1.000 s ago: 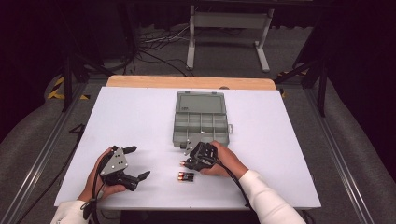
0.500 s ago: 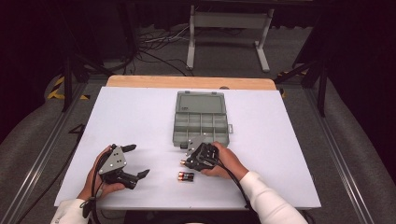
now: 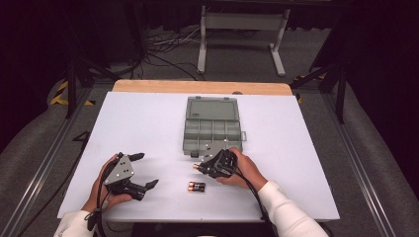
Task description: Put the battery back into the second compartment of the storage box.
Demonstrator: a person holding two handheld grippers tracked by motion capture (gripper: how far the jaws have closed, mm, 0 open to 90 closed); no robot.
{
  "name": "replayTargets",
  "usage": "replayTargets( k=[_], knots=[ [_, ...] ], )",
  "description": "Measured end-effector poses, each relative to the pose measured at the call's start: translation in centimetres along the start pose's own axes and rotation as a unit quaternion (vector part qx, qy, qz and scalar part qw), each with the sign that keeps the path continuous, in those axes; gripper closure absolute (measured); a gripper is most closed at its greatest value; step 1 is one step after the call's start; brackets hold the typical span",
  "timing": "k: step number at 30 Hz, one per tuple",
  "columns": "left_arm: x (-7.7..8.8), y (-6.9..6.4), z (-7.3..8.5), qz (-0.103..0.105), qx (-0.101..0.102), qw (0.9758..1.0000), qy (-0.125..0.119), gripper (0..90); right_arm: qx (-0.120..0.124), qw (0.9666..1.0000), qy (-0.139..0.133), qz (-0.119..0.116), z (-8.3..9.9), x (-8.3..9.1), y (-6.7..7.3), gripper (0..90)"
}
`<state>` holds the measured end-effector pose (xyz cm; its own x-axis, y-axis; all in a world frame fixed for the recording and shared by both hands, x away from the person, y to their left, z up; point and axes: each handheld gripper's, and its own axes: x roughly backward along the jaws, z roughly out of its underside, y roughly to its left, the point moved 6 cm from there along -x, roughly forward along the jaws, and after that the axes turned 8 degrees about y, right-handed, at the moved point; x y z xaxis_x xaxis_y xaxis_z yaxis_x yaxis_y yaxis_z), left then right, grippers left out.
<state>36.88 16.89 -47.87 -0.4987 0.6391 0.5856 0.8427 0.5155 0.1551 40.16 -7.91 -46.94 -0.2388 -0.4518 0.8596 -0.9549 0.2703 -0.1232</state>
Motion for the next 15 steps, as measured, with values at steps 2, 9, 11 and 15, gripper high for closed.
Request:
replayTargets(
  k=[2,9,11,15],
  knots=[
    [0.0,0.0,-0.1,0.001,0.0,1.0,-0.003,3.7,-0.002,1.0,-0.003,0.007,0.0,0.3,-0.1,77.6],
    [-0.3,0.0,-0.3,0.004,-0.004,1.0,-0.002,3.6,-0.026,0.9989,-0.027,0.029,0.3,1.9,-1.1,77.7],
    [-0.4,0.0,-0.3,0.005,-0.005,1.0,-0.002,3.6,-0.032,0.9983,-0.035,0.035,0.4,2.3,-1.5,77.6],
    [-0.3,0.0,-0.3,0.004,-0.004,1.0,-0.002,3.6,-0.037,0.9976,-0.041,0.042,0.5,3.0,-2.0,77.6]
  ],
)
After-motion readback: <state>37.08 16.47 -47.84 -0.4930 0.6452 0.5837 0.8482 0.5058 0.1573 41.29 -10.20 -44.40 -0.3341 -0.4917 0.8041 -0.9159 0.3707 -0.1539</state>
